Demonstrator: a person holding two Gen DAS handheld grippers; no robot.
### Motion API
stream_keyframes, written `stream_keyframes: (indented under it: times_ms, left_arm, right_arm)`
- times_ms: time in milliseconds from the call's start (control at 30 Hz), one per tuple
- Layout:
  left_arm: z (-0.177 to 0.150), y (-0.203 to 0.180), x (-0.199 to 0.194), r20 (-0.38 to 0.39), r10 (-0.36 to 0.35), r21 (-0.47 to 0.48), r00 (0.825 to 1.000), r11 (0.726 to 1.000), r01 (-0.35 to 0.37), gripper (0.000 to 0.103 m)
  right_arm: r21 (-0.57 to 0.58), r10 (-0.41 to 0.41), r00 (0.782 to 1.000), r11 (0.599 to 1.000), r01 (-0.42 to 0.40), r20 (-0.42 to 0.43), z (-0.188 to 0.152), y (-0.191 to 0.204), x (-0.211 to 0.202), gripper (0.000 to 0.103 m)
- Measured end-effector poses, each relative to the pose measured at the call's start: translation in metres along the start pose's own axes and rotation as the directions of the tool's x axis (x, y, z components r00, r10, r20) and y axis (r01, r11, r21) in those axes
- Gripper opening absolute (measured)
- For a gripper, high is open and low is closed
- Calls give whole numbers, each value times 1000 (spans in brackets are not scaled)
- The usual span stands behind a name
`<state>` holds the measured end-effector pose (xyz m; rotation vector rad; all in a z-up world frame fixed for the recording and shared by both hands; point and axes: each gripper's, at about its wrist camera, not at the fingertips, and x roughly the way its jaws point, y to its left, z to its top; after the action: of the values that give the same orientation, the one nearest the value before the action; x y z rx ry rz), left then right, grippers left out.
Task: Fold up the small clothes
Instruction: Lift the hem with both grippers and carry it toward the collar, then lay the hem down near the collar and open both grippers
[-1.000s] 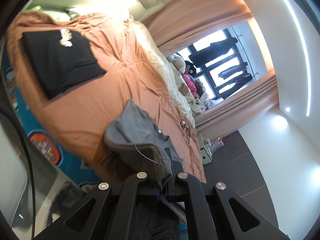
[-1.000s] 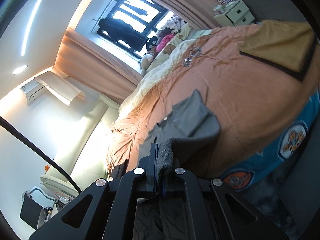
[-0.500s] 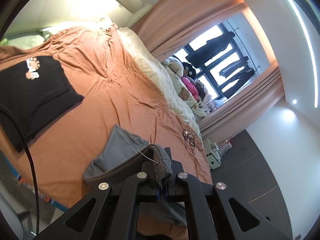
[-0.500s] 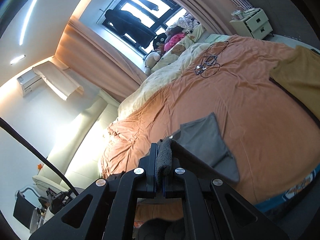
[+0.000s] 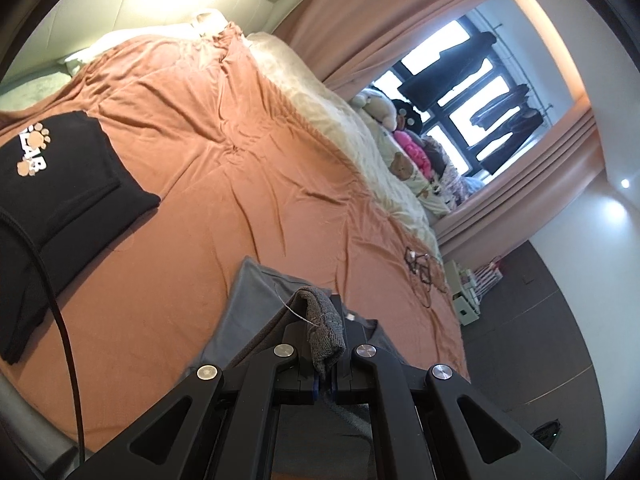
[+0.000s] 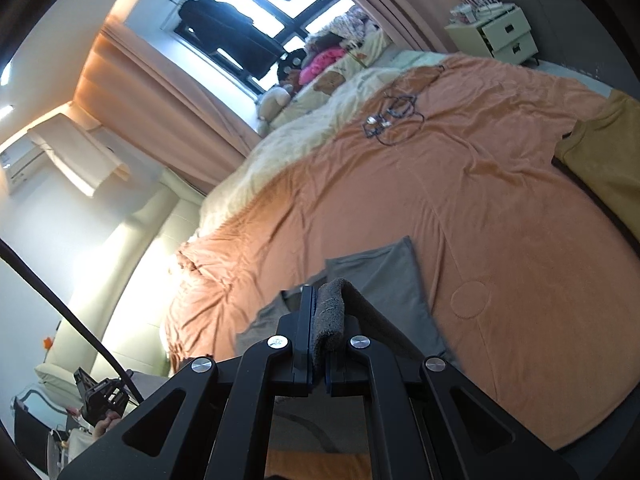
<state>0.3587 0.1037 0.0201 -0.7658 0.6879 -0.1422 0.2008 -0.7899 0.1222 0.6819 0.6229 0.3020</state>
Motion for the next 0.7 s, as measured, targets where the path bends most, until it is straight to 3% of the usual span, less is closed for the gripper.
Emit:
stream_keyframes:
  times_ms: [400,700]
  left_arm:
    - [16,34,118,-99,147,29,984,989,-145,3]
    - [21,62,194,-147,269,69,952,963,-262,3]
  right_arm:
    - [26,-113,988,993,116,-103,25,-14,109,0]
    - [17,-184,972,982,189,-148,28,-26,177,0]
